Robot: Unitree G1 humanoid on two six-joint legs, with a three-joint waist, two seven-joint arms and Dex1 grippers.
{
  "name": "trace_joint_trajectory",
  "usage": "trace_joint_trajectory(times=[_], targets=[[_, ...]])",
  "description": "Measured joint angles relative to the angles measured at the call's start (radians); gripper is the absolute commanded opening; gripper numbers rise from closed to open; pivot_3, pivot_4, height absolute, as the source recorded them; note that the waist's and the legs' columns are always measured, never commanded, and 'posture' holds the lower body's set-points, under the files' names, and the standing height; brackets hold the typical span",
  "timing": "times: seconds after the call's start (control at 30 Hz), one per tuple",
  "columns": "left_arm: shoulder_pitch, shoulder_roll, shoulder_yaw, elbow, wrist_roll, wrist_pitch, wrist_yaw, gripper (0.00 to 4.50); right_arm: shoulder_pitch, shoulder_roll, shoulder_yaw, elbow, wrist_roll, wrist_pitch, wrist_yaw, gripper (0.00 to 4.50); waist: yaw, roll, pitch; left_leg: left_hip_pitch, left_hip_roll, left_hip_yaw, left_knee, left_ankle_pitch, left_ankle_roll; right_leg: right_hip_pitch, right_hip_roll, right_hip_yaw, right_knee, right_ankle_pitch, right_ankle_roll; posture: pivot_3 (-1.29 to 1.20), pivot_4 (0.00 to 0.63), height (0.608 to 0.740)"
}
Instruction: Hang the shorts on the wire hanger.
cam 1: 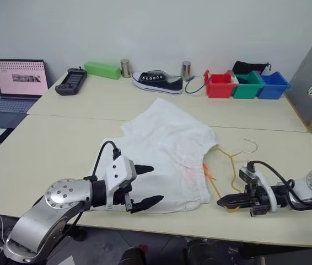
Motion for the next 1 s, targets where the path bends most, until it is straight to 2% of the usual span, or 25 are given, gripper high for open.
trace_joint_trajectory(times=[0.2,0.33,0.43,0.5,0.6,0.7,0.73,0.87,1.0], targets=[[-0.009,0.000,-0.001,0.008,0.008,-0.003,-0.005,4.49,-0.076,0.136,-0.118,0.169,-0.054,-0.026,-0.163,0.00,-0.003,0.001,0.000,0.000,0.000,0.000,0.000,0.000,0.000,0.000,0.000,0.000,0.001,0.001,0.001,-0.19,0.055,0.740],[-0.007,0.000,-0.001,0.008,0.009,-0.004,-0.005,4.49,-0.122,0.151,-0.201,0.198,-0.085,-0.037,-0.218,0.00,-0.001,0.001,0.000,0.000,0.000,0.000,0.000,0.000,0.001,0.000,0.000,0.000,0.000,0.001,0.001,-0.20,0.053,0.740],[-0.004,0.002,0.000,0.009,0.007,-0.004,-0.010,4.49,-0.129,0.131,-0.225,0.111,-0.139,-0.047,-0.203,0.00,0.002,0.003,0.000,-0.001,0.000,0.000,0.000,0.000,0.000,-0.002,0.000,0.000,0.001,0.001,0.001,-0.20,0.053,0.740],[-0.007,0.020,0.006,0.014,0.000,-0.002,-0.029,4.49,-0.121,0.077,-0.211,-0.035,-0.191,-0.056,-0.149,0.00,0.002,0.005,-0.001,-0.005,0.000,0.000,0.000,0.000,0.000,-0.006,0.000,0.000,0.001,0.001,0.001,-0.21,0.052,0.740],[-0.121,0.050,0.040,0.089,-0.042,0.020,-0.068,4.49,-0.107,-0.054,-0.096,-0.329,-0.360,-0.180,-0.004,0.00,0.005,0.005,-0.001,-0.006,0.001,-0.002,0.000,0.000,0.001,-0.014,0.001,-0.003,0.002,0.000,0.001,-0.20,0.046,0.740],[-0.327,0.092,0.104,0.224,-0.068,0.025,-0.092,4.49,-0.126,-0.088,0.032,-0.465,-0.557,-0.361,0.094,0.00,0.001,0.003,-0.002,-0.006,0.004,-0.001,0.001,0.001,0.000,-0.014,0.003,-0.003,0.002,0.002,0.001,-0.18,0.035,0.740],[-0.434,0.123,0.107,0.303,-0.065,0.020,-0.123,4.49,-0.145,-0.085,0.100,-0.480,-0.672,-0.454,0.116,0.00,-0.001,0.003,-0.002,-0.006,0.004,0.000,0.001,0.001,0.001,-0.014,0.003,-0.003,0.002,0.003,0.002,-0.18,0.030,0.740],[-0.644,0.178,0.096,0.457,-0.024,-0.041,-0.217,4.49,-0.207,-0.060,0.241,-0.451,-0.936,-0.647,0.140,0.00,-0.013,0.006,-0.004,-0.007,0.005,0.006,0.001,0.001,0.001,-0.015,0.001,0.000,0.002,0.005,0.003,-0.17,0.017,0.740],[-0.820,0.171,-0.053,0.646,0.120,-0.213,-0.346,4.49,-0.321,0.023,0.369,-0.408,-1.204,-0.816,0.142,0.00,-0.021,0.006,-0.004,-0.008,0.005,0.005,0.000,0.002,0.000,-0.017,0.001,-0.002,0.009,0.008,-0.002,-0.18,0.005,0.740]])
